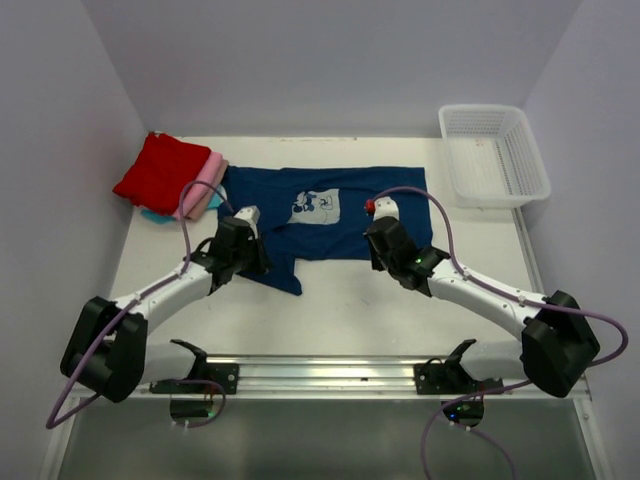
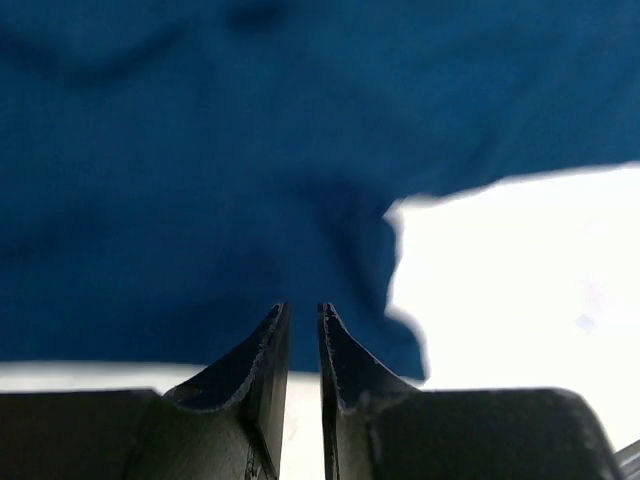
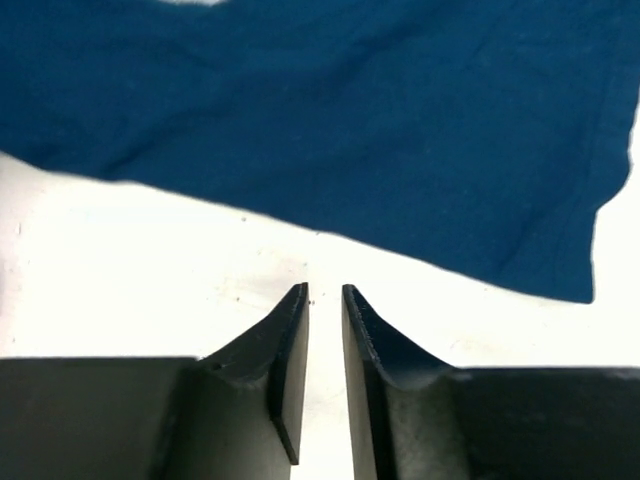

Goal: Fold and stack the t-shirts
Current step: Fold the flattened tshirt in 1/3 of the way

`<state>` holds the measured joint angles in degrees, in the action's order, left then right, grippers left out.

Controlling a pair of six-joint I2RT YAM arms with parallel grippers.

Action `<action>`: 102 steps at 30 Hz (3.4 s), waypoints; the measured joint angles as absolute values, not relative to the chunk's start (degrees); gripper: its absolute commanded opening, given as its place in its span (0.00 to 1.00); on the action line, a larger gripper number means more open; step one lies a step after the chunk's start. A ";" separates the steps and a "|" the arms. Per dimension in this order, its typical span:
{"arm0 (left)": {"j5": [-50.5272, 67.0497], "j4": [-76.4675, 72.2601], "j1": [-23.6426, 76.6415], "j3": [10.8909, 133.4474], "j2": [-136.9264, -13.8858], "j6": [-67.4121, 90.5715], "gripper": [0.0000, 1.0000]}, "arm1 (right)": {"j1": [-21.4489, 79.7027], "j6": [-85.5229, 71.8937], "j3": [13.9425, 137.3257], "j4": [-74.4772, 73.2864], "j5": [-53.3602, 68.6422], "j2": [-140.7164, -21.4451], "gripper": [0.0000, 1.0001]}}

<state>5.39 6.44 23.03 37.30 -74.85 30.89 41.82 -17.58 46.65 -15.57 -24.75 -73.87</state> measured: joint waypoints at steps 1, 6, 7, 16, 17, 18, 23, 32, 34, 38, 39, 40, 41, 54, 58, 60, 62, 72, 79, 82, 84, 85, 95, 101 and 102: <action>4.89 8.27 23.35 35.94 -73.71 30.92 0.20 | 41.82 -17.89 46.13 -15.51 -24.08 -73.84 0.27; 0.75 15.57 24.93 32.64 -64.12 31.00 0.20 | 41.69 -19.14 44.49 -15.40 -19.70 -73.87 0.39; -0.14 15.88 24.99 32.53 -62.54 31.07 0.20 | 41.69 -19.25 44.47 -15.33 -19.16 -73.87 0.41; -5.87 18.33 25.21 26.63 -59.51 33.95 0.17 | 41.65 -20.95 44.21 -9.28 -6.02 -77.45 0.47; -6.00 18.44 25.28 26.00 -59.44 34.30 0.17 | 41.63 -21.56 44.05 -7.99 -3.62 -78.15 0.47; -6.02 18.39 25.32 25.45 -59.33 34.81 0.17 | 41.60 -22.94 43.79 -5.41 0.03 -79.64 0.47; -6.09 18.44 25.65 23.75 -57.91 36.47 0.16 | 43.48 -28.25 43.48 5.78 12.16 -87.48 0.52; -6.20 18.11 25.65 23.38 -55.29 37.60 0.15 | 48.47 -33.98 43.35 18.74 20.53 -97.84 0.52; -6.22 18.15 25.65 23.03 -54.48 37.95 0.15 | 48.88 -34.57 43.38 20.38 20.73 -100.09 0.51; -6.20 18.61 25.65 22.59 -52.77 38.39 0.14 | 49.10 -35.14 44.16 23.22 20.97 -102.67 0.47; -6.20 18.57 25.65 22.59 -52.36 38.44 0.14 | 49.12 -35.14 44.62 23.51 20.97 -103.28 0.45; -6.20 18.57 25.65 22.57 -51.92 38.48 0.13 | 49.12 -35.11 45.23 23.86 20.99 -104.01 0.44; -6.20 18.59 25.65 22.55 -51.51 38.52 0.13 | 49.19 -34.98 46.06 24.03 20.99 -104.81 0.42; -5.19 18.46 25.69 20.16 -48.18 39.92 0.08 | 49.93 -32.58 57.32 23.16 23.40 -110.45 0.00; -3.51 16.84 25.71 18.00 -48.14 40.14 0.07 | 49.93 -32.36 57.39 22.04 24.34 -106.00 0.00; -2.42 15.20 25.71 16.23 -48.77 40.58 0.07 | 49.93 -32.27 57.98 21.63 25.04 -103.48 0.00; -0.71 12.14 25.78 13.93 -50.11 41.74 0.06 | 49.93 -32.12 59.35 21.58 25.28 -102.15 0.00; 2.39 0.43 26.52 12.56 -55.27 44.25 0.38 | 49.91 -31.86 67.83 20.03 27.09 -105.36 0.00; 0.64 -8.73 27.18 9.02 -51.57 48.36 0.98 | 49.76 -31.83 69.71 18.59 28.14 -106.91 0.00; -0.69 -11.33 27.22 6.52 -48.95 50.13 1.00 | 49.52 -31.83 69.76 18.28 28.18 -106.91 0.00; -1.63 -12.40 27.42 5.61 -48.23 50.52 1.00 | 49.34 -31.83 69.80 17.93 28.25 -106.91 0.00; -1.96 -12.84 27.46 5.58 -48.56 50.50 1.00 | 49.23 -31.83 69.89 17.72 28.29 -106.91 0.00; -7.09 -24.27 30.15 4.93 -56.53 49.93 0.88 | 48.36 -31.90 72.53 17.41 29.65 -108.88 0.00; -11.38 -29.54 31.68 3.81 -59.53 49.98 0.74 | 48.36 -31.90 72.97 17.39 30.06 -109.36 0.00; -12.14 -29.82 31.81 3.73 -59.77 49.95 0.71 | 48.36 -31.92 72.97 17.47 30.13 -109.36 0.00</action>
